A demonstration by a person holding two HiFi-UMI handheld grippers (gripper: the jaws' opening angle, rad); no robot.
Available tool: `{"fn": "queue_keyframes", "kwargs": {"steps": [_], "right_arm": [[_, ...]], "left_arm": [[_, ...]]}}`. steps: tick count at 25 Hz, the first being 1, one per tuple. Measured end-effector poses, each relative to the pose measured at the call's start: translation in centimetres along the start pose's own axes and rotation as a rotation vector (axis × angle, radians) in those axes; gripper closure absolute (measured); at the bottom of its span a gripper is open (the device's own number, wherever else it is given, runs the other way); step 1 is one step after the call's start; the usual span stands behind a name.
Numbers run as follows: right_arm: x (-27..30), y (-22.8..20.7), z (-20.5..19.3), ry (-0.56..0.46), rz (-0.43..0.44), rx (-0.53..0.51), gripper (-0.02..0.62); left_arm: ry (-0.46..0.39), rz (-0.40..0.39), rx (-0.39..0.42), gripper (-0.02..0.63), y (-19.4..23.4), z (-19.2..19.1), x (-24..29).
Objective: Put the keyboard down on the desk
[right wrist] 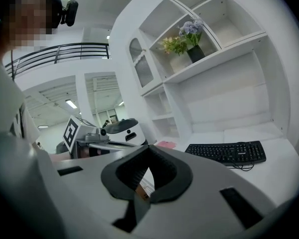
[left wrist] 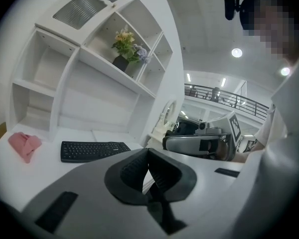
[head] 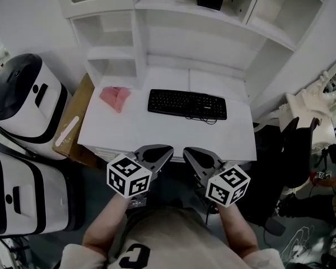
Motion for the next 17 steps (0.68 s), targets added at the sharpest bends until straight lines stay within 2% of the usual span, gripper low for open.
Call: {"fn": "queue_keyframes", "kwargs": {"steps": [8,12,17], "right_arm": [[2.0,2.4,1.1,0.013,0.012,-0.056,0.572],[2.6,3.9,0.2,0.038,0.019,-0.097,0.572],[2.7,4.5,-0.1,0.045,0.040,-0.076,0.572]], "left_arm": [[-0.027,-0.018,0.007,0.593,1.3,1.3,-1.8],[-0.016,-0.017,0.002,0.593,1.3,0.7,-2.7],[-0.007,-0.013,-0.009,0.592,0.8,0.3,-3.1]]}}
Point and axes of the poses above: the fingertips, and each gripper's own axes: x forward along the fingers, y to its left, z out of its top, the point moved 5 cm from there along -x, backward along the fingers
